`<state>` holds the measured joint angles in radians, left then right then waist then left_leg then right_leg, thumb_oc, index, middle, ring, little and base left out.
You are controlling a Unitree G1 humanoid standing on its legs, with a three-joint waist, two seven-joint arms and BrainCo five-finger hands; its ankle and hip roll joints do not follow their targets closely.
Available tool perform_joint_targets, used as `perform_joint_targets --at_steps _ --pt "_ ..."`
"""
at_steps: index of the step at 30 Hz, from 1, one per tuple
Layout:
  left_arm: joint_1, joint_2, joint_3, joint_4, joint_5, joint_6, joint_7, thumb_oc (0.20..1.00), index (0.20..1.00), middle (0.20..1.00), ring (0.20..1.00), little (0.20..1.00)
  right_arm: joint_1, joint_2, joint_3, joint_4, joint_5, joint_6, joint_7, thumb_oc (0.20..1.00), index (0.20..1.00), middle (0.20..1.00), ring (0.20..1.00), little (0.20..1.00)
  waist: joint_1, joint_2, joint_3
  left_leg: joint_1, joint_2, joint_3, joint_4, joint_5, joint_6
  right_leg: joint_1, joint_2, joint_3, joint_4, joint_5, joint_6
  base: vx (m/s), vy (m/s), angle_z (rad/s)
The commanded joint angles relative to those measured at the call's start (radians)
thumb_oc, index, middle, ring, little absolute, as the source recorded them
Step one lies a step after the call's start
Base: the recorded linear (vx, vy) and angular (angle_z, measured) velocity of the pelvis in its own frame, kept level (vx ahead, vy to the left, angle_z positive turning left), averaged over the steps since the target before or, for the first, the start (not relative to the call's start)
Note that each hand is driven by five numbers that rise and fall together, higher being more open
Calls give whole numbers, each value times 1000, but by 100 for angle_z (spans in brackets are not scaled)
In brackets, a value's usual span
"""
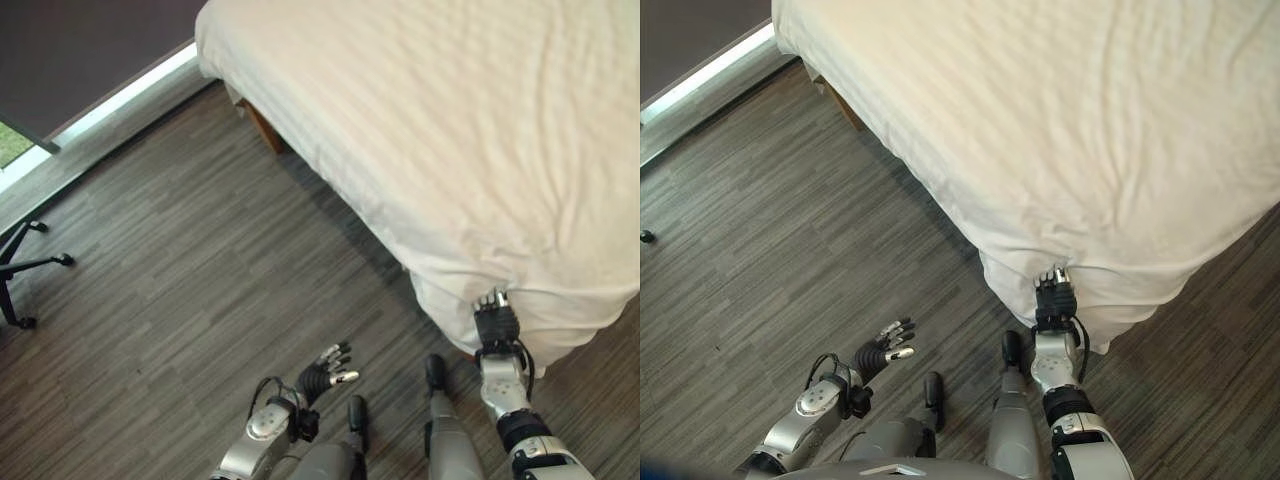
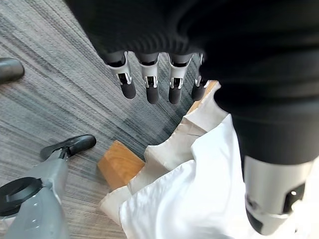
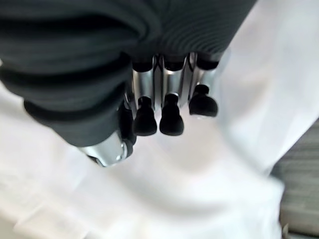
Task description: Making the bed.
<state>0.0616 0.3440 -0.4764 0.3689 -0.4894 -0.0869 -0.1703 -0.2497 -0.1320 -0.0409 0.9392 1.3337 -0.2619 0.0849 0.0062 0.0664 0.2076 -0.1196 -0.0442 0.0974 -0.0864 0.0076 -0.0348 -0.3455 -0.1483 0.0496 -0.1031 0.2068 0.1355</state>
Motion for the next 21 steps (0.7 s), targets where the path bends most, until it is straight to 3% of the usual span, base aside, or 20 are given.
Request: perform_joint_targets --at_steps 1,9,17,21 --pt "-42 -25 -17 -31 -4 -49 -9 1000 1000 1000 1000 1000 43 -35 -73 139 -16 51 -49 200 200 200 200 200 2 57 65 -73 8 -87 -1 60 -17 82 62 -20 16 -46 11 0 0 0" --pt "-48 -24 -7 -48 -12 -50 -23 1000 1000 1000 1000 1000 123 -139 -219 348 -87 99 -81 200 200 200 200 200 -25 60 71 -67 8 -81 -1 49 -12 82 59 -11 16 -49 13 6 4 -3" --pt "-46 1 21 -69 -12 -47 -33 1000 1000 1000 1000 1000 170 -269 -305 338 -142 92 -95 200 200 200 200 200 -46 40 59 -54 8 -70 -1 39 -8 90 59 -1 16 -47 18 6 12 -7" --pt "-36 4 37 -71 -10 -39 -41 1000 1000 1000 1000 1000 222 -291 -350 334 -144 90 -98 200 200 200 200 200 -58 26 50 -39 8 -67 -1 31 -4 102 57 1 16 -48 21 -5 13 4"
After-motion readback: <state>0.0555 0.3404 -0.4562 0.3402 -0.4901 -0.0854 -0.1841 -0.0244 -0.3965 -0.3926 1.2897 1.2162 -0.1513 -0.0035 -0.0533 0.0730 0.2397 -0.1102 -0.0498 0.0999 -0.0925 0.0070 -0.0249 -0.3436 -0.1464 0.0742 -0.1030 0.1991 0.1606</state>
